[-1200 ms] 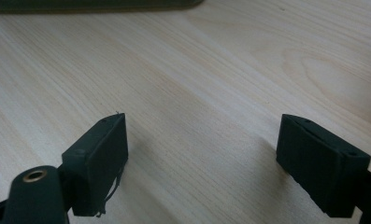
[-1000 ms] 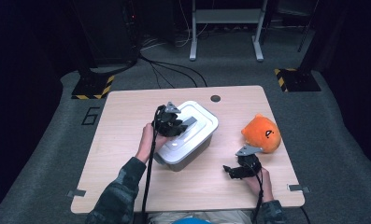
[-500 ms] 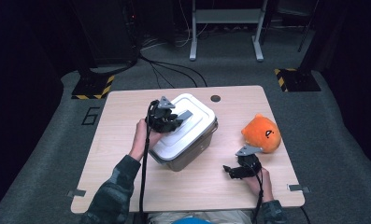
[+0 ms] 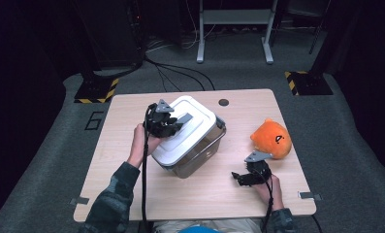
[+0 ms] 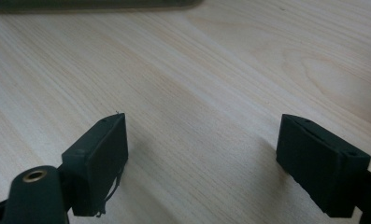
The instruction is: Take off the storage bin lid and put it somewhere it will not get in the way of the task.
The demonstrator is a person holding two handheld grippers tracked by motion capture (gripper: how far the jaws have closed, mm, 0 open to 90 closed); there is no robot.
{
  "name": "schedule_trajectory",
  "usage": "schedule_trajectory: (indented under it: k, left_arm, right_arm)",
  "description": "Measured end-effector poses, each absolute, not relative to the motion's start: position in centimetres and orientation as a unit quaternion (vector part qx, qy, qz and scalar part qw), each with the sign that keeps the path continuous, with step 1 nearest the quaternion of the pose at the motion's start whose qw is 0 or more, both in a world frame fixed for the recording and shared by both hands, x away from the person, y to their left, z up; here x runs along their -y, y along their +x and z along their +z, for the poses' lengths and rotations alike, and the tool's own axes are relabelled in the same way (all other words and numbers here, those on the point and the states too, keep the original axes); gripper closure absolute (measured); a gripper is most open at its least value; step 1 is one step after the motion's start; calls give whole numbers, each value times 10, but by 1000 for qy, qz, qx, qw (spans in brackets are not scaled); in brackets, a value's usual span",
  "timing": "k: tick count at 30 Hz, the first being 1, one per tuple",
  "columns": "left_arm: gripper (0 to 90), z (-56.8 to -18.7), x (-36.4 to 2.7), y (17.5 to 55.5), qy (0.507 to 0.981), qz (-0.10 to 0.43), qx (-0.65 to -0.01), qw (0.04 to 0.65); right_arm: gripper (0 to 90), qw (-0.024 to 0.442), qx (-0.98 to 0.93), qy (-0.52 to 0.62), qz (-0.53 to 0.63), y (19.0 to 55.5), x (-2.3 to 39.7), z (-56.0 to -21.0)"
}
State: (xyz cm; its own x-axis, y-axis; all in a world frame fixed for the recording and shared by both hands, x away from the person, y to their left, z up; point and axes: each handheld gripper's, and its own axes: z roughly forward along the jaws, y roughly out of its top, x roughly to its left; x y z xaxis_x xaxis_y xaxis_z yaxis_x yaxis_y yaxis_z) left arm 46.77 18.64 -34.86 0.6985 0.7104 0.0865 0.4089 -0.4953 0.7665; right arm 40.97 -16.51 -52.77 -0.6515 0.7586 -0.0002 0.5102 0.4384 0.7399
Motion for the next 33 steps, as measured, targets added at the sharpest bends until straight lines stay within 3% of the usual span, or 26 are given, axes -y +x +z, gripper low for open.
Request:
schedule_trajectory:
  k: [33]
  left_arm:
    - [664, -341, -250, 458, 817, 235, -379, 364]
  right_arm:
    - [160, 168, -833, 380, 366, 409, 165, -528]
